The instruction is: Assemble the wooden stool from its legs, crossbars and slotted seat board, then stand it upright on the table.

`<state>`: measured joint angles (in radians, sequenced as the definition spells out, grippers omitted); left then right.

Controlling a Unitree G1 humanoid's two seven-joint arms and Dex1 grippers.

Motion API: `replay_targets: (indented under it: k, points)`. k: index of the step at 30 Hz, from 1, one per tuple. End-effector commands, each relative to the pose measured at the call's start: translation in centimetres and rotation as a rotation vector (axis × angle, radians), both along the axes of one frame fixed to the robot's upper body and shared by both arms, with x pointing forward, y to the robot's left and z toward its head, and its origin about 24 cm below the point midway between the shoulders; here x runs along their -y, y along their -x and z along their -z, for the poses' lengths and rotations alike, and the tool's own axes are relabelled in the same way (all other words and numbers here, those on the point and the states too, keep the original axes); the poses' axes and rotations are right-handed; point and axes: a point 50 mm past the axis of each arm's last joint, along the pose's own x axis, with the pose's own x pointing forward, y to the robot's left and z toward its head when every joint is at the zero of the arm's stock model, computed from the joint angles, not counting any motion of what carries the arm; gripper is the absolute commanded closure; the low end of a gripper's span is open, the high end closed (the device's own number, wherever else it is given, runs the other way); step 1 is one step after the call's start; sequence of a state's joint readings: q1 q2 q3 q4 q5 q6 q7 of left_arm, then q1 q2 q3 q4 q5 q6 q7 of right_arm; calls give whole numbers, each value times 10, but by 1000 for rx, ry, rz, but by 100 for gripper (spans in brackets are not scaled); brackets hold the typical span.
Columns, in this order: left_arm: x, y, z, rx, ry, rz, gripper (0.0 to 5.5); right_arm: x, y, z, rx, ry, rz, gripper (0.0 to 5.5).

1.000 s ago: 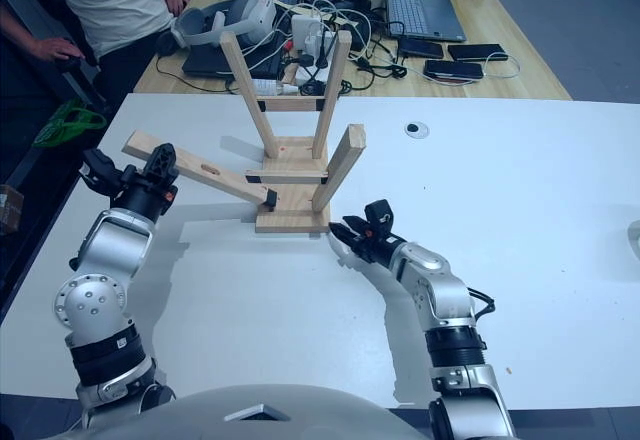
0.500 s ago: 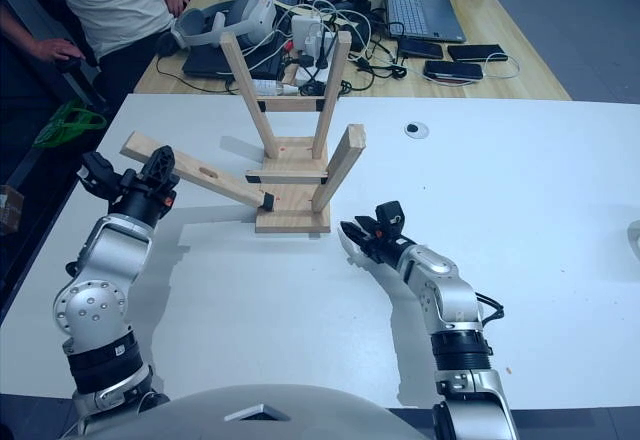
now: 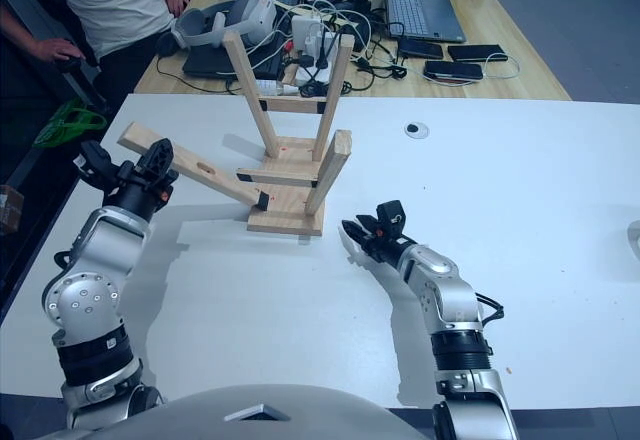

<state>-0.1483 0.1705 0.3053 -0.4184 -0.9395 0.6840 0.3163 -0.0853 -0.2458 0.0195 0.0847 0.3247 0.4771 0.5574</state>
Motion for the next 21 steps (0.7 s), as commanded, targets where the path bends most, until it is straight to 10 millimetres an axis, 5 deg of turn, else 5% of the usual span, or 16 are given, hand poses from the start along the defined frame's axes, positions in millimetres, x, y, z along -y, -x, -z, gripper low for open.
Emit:
replay_targets:
  k: [1,11,21]
  points:
    - [3,-11,-13,13,-109,14,449,-2,-4,-4,19,19,-6,347]
    - [53,-5,-25,82,-279,276,449,-2,-4,-4,19,27,-9,347]
    - [40,-6,-13,34,-290,186,449,-1,-3,-3,18,32,-4,347]
